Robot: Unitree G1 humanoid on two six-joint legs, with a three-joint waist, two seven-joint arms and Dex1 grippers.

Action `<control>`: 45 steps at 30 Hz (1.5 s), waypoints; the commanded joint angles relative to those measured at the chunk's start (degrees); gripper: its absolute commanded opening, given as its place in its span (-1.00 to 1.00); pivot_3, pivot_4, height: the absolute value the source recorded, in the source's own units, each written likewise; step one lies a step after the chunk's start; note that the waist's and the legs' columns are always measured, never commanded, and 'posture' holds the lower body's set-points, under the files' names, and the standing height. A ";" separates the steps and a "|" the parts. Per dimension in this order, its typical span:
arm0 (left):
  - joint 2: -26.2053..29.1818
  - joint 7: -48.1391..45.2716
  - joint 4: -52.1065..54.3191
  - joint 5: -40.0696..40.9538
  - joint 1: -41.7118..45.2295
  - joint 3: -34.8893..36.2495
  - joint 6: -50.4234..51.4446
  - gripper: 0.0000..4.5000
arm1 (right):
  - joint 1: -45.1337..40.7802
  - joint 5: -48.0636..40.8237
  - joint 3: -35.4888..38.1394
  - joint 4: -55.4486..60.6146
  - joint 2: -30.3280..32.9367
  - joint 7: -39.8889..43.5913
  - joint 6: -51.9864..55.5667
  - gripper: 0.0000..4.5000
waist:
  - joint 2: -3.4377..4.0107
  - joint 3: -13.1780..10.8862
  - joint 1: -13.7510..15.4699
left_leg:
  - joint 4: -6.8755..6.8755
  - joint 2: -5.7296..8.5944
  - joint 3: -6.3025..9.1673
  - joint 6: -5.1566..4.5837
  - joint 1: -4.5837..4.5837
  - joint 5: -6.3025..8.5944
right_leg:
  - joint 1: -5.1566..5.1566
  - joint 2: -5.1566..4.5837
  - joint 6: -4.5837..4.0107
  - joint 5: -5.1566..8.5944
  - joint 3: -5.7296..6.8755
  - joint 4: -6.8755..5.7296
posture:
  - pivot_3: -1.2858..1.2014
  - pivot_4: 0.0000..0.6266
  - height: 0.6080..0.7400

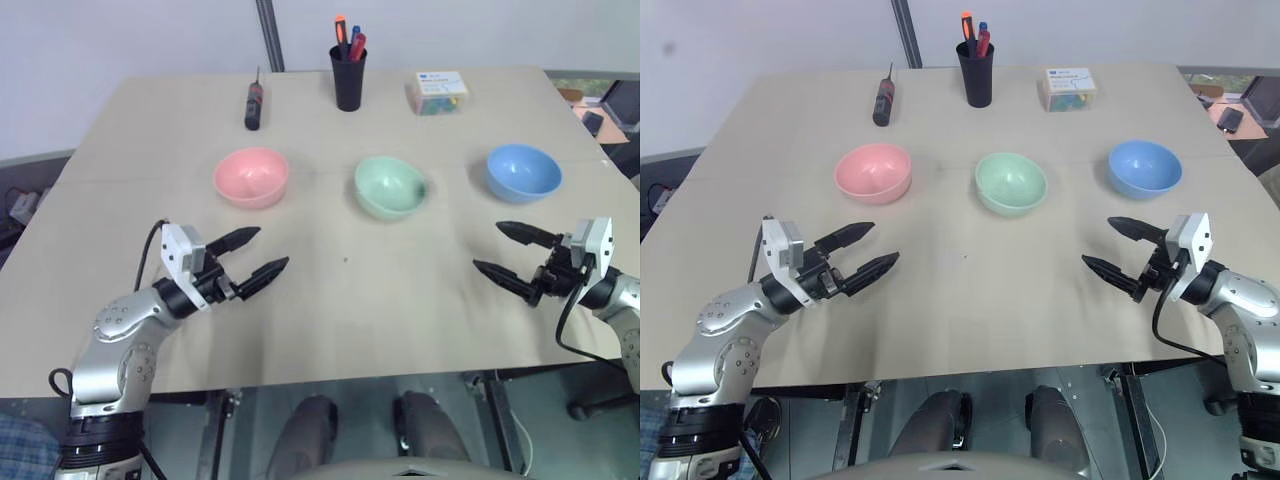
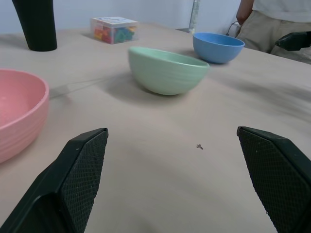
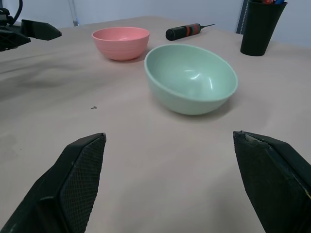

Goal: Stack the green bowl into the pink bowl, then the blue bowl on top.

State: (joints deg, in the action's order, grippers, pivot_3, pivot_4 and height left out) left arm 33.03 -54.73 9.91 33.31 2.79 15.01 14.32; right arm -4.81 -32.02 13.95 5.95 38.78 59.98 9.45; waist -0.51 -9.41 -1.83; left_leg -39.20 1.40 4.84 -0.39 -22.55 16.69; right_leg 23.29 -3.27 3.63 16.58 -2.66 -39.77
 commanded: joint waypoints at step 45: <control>5.85 6.80 -51.24 -37.35 45.23 -21.63 -18.00 -0.06 | -2.70 -2.79 -2.38 16.54 -4.74 -6.56 1.02 0.97 | -0.09 -0.05 0.88 | -0.04 0.31 0.10 0.19 -0.21 -0.12 | 0.11 0.06 0.01 0.00 0.12 0.00 | 0.03 -0.52 1.00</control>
State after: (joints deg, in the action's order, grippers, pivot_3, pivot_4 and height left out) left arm 38.61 -47.31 -39.94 -3.41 46.28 -6.94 -1.26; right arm -7.50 -34.14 9.97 20.21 33.44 53.40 11.67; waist -0.60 -9.46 -0.95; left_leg -39.24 1.71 4.94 -0.21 -22.76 16.58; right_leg 23.40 -3.21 3.64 16.58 -2.54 -39.77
